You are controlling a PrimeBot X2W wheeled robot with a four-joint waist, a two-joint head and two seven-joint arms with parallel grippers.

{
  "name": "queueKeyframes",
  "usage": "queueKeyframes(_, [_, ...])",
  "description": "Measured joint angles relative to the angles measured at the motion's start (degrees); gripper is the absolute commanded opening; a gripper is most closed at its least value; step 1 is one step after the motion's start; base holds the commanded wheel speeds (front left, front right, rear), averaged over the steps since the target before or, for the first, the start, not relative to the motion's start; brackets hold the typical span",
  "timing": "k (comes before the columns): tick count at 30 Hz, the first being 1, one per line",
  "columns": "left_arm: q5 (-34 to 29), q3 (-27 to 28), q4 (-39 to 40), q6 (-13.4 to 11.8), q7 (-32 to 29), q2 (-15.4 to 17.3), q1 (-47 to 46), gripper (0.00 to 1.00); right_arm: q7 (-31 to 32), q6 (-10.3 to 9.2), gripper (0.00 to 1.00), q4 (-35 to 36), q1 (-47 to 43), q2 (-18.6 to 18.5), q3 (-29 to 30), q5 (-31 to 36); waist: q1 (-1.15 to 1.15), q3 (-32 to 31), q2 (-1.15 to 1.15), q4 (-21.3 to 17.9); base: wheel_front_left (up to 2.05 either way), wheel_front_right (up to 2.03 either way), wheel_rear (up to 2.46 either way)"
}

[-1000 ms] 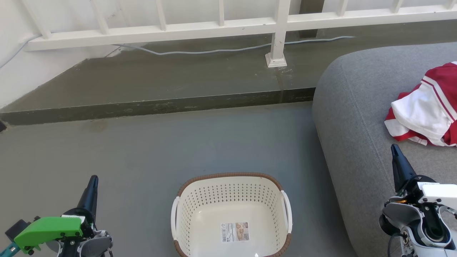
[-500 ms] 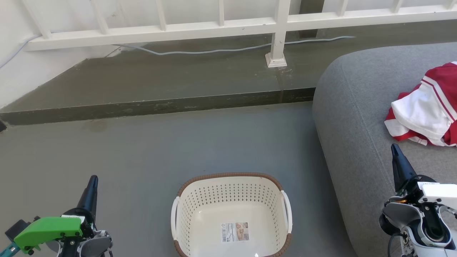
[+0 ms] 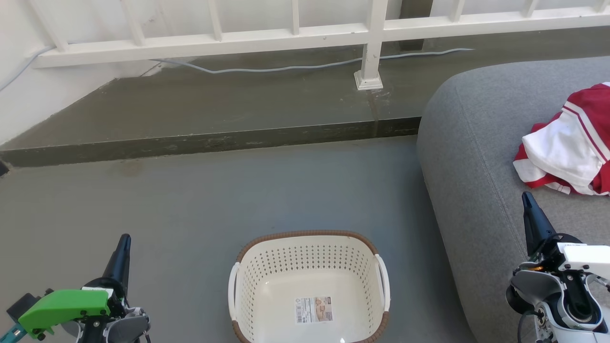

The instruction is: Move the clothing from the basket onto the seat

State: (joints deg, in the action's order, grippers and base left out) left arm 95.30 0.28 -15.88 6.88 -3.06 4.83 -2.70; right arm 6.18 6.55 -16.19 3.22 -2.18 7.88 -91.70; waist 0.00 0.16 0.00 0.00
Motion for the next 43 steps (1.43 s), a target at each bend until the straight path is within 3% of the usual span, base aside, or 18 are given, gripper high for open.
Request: queueKeyframes(43, [0.0,0.3,-0.1,0.2,-0.2,-0.2,-0.6,0.00,0.0,0.00,0.00,0.0,0.0,0.0,0.0,0.0,0.00,0.0,0.00,0.0,0.00,0.00,0.00])
